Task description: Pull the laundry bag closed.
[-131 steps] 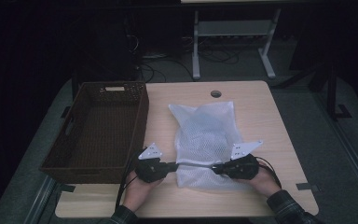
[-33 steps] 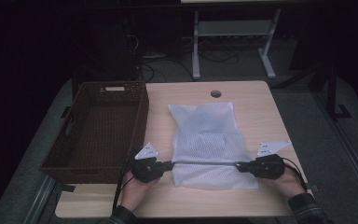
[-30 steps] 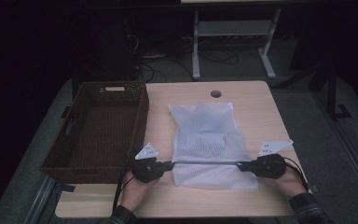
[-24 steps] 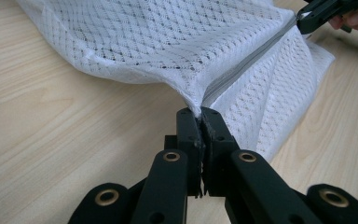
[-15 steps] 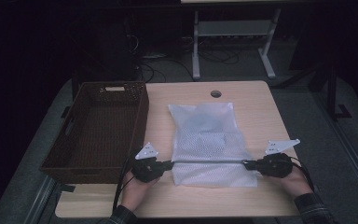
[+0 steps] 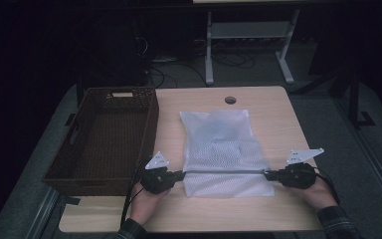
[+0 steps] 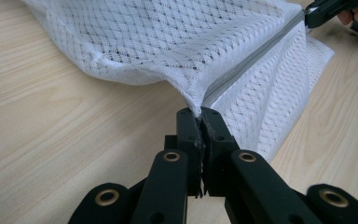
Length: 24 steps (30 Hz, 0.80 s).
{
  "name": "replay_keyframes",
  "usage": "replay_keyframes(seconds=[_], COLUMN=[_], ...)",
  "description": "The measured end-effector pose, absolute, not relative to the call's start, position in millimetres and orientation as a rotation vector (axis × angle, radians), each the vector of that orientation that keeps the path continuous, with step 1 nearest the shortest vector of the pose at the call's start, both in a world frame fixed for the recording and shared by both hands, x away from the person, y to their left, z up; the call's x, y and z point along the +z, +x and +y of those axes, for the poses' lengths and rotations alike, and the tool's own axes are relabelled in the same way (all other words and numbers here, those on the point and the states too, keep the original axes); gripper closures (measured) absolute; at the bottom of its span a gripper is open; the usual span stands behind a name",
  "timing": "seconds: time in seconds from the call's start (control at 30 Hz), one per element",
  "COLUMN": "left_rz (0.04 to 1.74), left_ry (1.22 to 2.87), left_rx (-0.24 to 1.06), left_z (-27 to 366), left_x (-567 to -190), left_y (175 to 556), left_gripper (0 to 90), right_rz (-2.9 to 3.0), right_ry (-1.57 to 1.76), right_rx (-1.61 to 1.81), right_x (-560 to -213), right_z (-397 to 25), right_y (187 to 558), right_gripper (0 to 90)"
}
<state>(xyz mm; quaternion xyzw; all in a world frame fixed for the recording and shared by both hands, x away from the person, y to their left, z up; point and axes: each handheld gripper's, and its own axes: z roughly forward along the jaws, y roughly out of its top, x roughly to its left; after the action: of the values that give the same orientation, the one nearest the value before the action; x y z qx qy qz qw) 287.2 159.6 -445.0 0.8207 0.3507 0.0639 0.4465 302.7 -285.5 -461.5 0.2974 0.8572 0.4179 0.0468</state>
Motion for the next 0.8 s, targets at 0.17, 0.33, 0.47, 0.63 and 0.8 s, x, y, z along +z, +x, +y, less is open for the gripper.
replay_keyframes(seconds=[0.17, 0.33, 0.47, 0.63, 0.8], left_rz=[0.869, 0.862, 0.854, 0.834, 0.832], left_ry=[2.039, 2.039, 2.054, 2.084, 2.082], left_rx=[0.162, 0.155, 0.158, 0.148, 0.15], left_z=[158.6, 159.6, 157.1, 154.0, 153.7], left_x=[-445.8, -448.6, -450.6, -453.1, -450.6], left_y=[287.8, 288.8, 289.3, 289.7, 289.6], left_gripper=[88.2, 86.4, 69.7, 51.9, 40.4], right_rz=[2.611, 2.597, 2.582, 2.532, 2.474], right_ry=[0.913, 0.92, 0.926, 0.947, 0.972], right_rx=[1.26, 1.265, 1.261, 1.283, 1.307], right_x=[-462.7, -463.3, -465.3, -463.8, -459.5], right_z=[-287.2, -287.1, -285.2, -286.0, -286.2], right_y=[303.4, 303.4, 302.5, 302.2, 300.0], right_gripper=[86.4, 84.3, 71.4, 52.9, 38.2])
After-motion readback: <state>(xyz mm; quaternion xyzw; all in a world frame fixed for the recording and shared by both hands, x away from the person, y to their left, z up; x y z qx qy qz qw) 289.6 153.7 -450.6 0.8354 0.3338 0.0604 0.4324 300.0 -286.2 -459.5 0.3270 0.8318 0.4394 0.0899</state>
